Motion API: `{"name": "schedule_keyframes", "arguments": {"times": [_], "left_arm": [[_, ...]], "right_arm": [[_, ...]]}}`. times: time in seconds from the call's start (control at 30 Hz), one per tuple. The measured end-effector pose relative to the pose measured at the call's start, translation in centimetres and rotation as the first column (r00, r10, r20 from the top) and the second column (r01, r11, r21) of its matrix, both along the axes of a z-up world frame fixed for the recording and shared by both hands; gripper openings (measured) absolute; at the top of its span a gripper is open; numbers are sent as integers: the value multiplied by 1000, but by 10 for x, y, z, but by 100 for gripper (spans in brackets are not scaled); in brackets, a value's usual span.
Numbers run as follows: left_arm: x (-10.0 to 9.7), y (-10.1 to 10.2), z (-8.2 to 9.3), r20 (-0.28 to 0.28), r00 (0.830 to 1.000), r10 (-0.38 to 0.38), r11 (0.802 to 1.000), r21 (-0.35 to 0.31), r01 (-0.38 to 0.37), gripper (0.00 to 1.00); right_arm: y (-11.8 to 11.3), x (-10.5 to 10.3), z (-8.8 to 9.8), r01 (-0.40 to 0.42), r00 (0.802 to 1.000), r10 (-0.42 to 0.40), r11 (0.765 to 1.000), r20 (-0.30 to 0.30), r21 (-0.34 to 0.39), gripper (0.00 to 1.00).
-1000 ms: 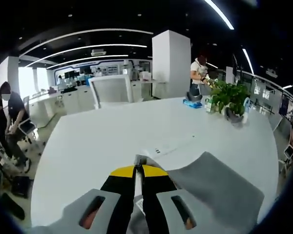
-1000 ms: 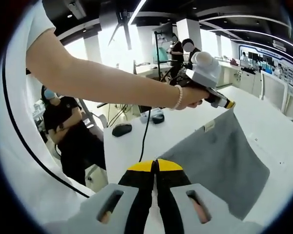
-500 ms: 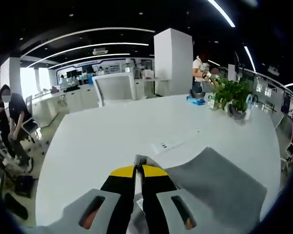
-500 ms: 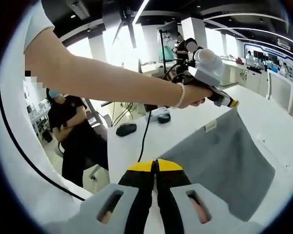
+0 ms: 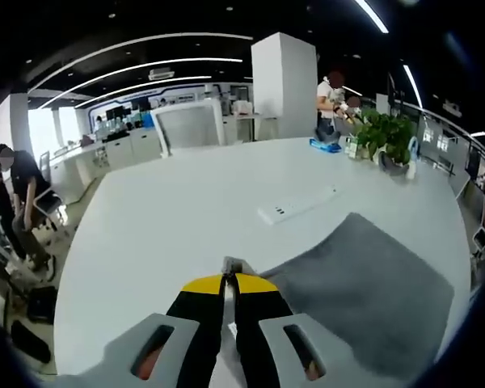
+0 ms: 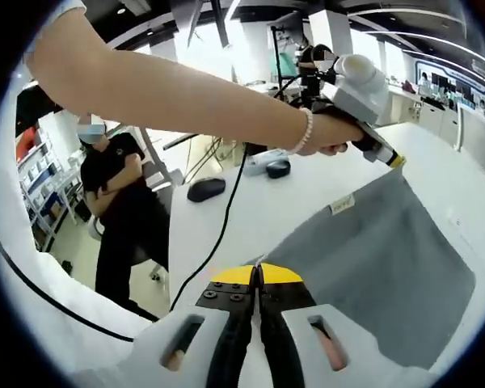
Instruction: Fold the towel on the table until its edges align and the towel forms a compact rectangular stack.
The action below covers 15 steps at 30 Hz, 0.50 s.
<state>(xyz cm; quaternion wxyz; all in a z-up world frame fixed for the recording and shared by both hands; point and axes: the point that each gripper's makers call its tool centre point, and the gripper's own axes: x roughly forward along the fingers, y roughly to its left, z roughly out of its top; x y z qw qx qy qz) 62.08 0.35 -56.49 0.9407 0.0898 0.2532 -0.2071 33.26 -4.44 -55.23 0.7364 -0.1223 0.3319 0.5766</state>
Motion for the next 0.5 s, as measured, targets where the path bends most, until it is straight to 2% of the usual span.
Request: {"name": "schedule_keyframes", "arguments": {"times": [0.23,0.5], "left_arm": [[-1,15,-25,-41,999,20,1000,-12,-21,4],[3,19,-44,-75,997,22,1000,-15,-23,4]], "right_arm": [[5,11,-25,8,997,-9,1000,-73,-11,0],[10,14,-48,9,989,-13,1000,-147,-25,0]]}}
